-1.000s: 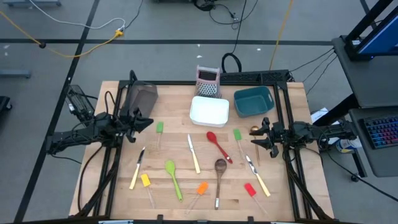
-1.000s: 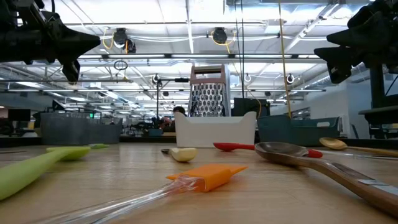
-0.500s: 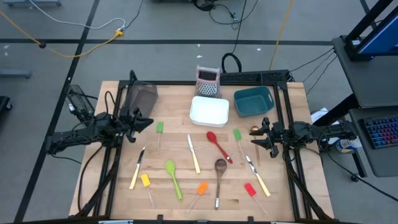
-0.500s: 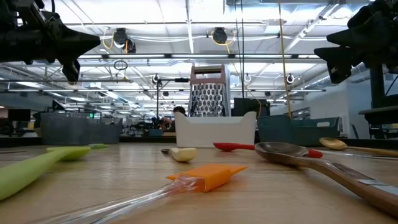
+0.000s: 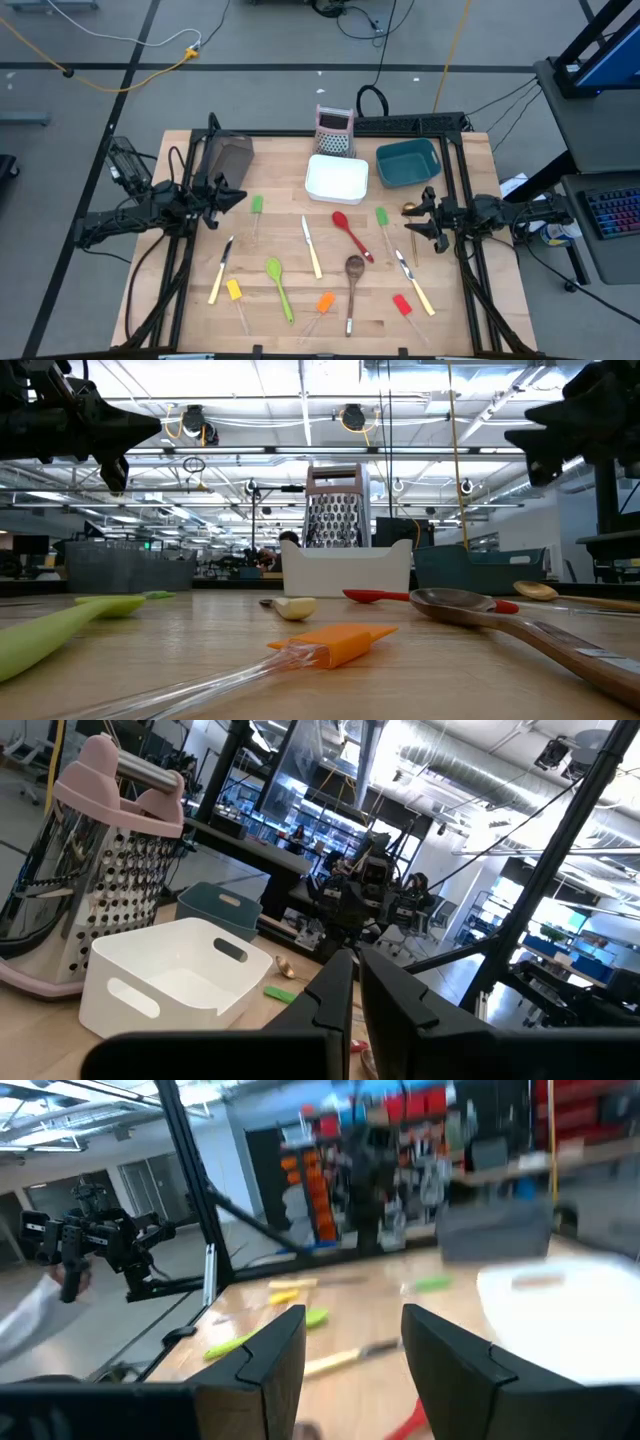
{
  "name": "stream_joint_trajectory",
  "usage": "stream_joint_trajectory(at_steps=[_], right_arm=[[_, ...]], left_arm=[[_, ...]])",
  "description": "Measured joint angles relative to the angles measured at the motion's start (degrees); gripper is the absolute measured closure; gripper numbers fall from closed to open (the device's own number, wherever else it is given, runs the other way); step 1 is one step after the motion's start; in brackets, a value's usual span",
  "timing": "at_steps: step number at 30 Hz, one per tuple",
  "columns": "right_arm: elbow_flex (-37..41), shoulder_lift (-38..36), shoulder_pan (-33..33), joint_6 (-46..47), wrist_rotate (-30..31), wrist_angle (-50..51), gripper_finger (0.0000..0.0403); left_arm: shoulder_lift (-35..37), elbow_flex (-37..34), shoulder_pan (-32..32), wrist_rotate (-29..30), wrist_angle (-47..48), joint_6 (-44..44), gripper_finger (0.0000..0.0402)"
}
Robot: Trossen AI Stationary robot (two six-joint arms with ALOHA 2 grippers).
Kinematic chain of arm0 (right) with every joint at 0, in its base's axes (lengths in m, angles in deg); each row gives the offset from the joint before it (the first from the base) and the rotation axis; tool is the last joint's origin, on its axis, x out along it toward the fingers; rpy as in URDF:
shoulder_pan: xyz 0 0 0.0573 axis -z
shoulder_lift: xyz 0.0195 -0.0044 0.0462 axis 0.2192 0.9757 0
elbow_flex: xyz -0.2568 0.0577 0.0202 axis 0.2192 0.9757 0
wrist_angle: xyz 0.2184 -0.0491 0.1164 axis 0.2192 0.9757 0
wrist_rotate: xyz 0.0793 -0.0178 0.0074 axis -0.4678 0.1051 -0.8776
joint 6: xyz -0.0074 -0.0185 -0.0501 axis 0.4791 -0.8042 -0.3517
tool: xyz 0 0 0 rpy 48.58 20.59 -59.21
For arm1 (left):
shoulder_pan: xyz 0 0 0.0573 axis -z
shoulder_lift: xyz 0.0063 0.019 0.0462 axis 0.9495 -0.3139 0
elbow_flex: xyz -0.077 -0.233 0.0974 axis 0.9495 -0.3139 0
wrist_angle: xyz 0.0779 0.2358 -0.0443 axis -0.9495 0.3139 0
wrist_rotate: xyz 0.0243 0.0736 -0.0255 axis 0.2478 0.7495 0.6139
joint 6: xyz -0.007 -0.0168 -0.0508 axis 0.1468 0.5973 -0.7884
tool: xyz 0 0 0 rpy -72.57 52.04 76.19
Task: Pick & Place Kitchen Items
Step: Put the bottom left yellow knife into the black bin
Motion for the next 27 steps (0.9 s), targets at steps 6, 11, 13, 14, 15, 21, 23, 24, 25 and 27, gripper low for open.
stream_joint_trajectory(at_steps=[6,11,13,14,15,21,23,24,25,27], right_arm=[[0.00,0.00,0.01,-3.69,-0.14,-5.45,0.0243],[0.00,0.00,0.01,-2.44,-0.18,-6.79,0.0243],[0.00,0.01,0.00,-0.87,-0.18,-6.69,0.0243],[0.00,0.00,-0.01,-0.61,-0.18,-6.73,0.0243],[0.00,0.00,0.00,-0.62,-0.18,-6.89,0.0243],[0.00,0.01,-0.02,-4.21,2.48,-7.79,0.0243],[0.00,0.01,-0.02,-5.50,6.09,-8.83,0.0243],[0.00,0.00,-0.02,-5.81,8.11,-9.39,0.0243],[0.00,0.00,-0.02,-6.11,10.49,-10.08,0.0243],[0.02,0.00,0.00,-7.07,14.17,-11.57,0.0243]], left_arm=[[-0.02,-0.01,0.00,0.00,-0.02,0.00,0.0376],[0.00,-0.01,-0.01,0.50,-0.03,0.07,0.0376],[-0.02,0.00,-0.01,1.32,-0.14,0.20,0.0376],[-0.02,-0.02,-0.01,1.69,-0.20,0.20,0.0376],[0.00,0.00,0.00,1.87,-0.27,0.14,0.0376],[-0.01,-0.02,-0.01,2.12,-0.26,2.47,0.0376],[-0.01,-0.02,-0.01,2.47,-0.26,4.50,0.0376],[-0.02,-0.01,-0.01,2.50,-0.28,5.56,0.0376],[-0.02,-0.02,-0.01,2.73,-0.47,7.11,0.0376],[-0.02,-0.04,-0.01,4.51,-2.11,10.92,0.0376]])
